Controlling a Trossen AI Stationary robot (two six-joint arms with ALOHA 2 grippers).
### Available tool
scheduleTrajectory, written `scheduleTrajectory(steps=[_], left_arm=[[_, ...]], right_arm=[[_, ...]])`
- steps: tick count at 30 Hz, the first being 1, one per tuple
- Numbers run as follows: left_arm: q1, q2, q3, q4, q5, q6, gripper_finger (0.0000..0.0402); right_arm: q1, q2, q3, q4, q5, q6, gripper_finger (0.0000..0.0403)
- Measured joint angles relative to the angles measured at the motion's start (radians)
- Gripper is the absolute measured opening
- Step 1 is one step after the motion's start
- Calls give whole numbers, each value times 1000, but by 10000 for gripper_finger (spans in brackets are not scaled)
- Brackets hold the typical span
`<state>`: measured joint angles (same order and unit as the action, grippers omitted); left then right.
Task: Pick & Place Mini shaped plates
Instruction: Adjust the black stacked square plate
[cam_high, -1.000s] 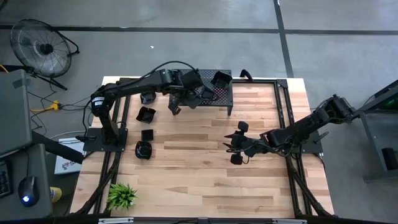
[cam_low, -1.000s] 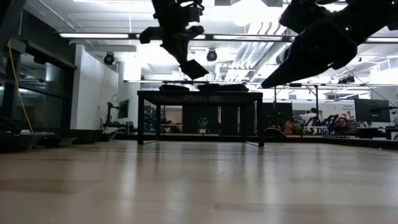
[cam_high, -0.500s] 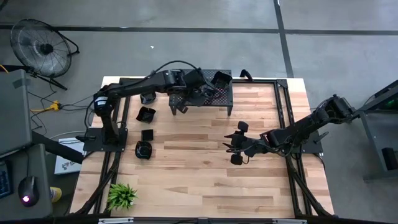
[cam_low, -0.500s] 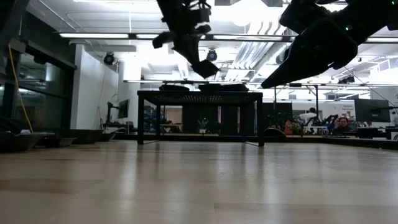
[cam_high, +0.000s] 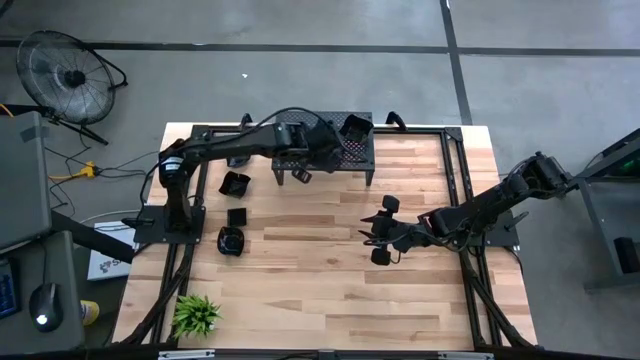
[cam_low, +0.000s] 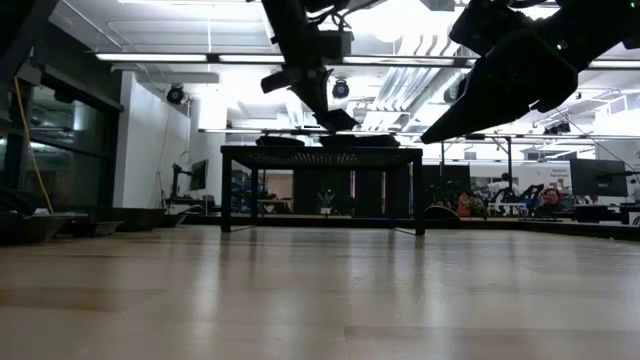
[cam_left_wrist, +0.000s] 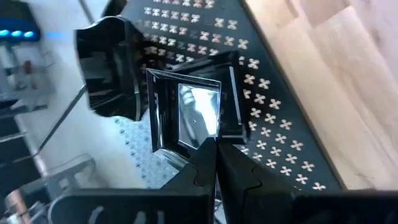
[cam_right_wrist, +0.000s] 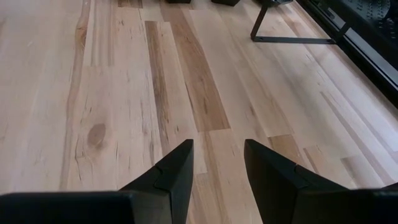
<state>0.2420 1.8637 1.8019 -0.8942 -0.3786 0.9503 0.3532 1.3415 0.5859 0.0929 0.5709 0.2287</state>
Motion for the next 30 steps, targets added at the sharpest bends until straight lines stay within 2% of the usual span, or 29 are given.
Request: scheduleTrajectory(steps=[7,10,13,30], left_arm=[[-31,6,0,35,-33,-106,2],[-26,24,-1,33,-79,-150,2],[-26,28,1,61,-110,-146,2],[-29,41,-1,56,-114,-150,2]], right_arm=[[0,0,0,0,3,2,138],[0,0,0,1,2,5,138],[0,0,0,0,-1,6,138],[0,0,0,-6,2,3,138]])
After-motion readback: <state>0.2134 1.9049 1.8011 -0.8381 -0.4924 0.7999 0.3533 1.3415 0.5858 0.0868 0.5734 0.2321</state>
